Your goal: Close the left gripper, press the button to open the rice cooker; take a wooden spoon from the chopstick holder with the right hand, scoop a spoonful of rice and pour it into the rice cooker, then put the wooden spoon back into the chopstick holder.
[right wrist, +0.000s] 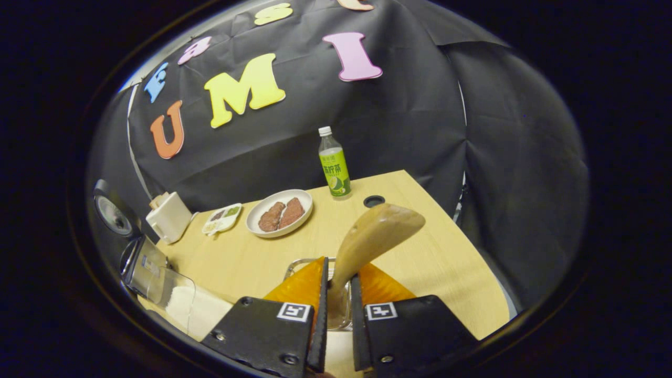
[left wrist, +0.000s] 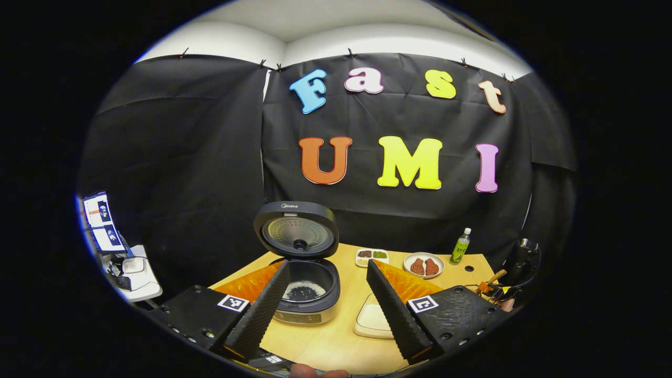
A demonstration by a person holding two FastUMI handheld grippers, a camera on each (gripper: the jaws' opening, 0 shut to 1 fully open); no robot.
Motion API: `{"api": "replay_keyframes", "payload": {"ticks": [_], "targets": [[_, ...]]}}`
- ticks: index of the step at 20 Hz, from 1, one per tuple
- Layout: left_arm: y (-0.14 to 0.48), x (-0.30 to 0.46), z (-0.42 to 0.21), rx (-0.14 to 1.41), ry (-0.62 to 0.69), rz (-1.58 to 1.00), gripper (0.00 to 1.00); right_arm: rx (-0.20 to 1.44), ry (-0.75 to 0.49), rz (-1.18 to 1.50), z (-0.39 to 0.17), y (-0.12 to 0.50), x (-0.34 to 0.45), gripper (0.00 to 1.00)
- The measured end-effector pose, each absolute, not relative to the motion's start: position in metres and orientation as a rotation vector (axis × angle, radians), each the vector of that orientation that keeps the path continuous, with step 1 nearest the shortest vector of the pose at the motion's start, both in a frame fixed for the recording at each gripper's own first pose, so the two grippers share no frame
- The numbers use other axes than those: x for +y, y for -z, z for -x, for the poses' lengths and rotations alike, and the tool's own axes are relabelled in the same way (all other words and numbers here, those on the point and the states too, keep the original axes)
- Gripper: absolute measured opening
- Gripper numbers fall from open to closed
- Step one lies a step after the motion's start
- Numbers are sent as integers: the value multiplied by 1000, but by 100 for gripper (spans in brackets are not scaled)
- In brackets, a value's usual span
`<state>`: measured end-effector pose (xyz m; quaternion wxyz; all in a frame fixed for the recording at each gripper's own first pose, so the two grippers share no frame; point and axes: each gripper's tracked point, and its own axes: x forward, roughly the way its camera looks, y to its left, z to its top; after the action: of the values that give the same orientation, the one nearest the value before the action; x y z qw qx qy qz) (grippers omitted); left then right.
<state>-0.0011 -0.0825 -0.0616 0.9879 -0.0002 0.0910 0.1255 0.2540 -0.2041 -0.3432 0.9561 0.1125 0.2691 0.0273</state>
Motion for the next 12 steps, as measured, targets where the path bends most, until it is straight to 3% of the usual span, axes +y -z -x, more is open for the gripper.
{"api": "replay_keyframes", "payload": {"ticks": [3,5,12], "targets": [[62,-76,5,178,-271,4,95,560,-48,-200,-253,342,-199,12],[65,-71,7,179,-283,7,94,566,-43,-196,-254,339,-196,9],[69,-45,7,164,-267,15,95,490,-11,-176,-246,281,-188,9]]}}
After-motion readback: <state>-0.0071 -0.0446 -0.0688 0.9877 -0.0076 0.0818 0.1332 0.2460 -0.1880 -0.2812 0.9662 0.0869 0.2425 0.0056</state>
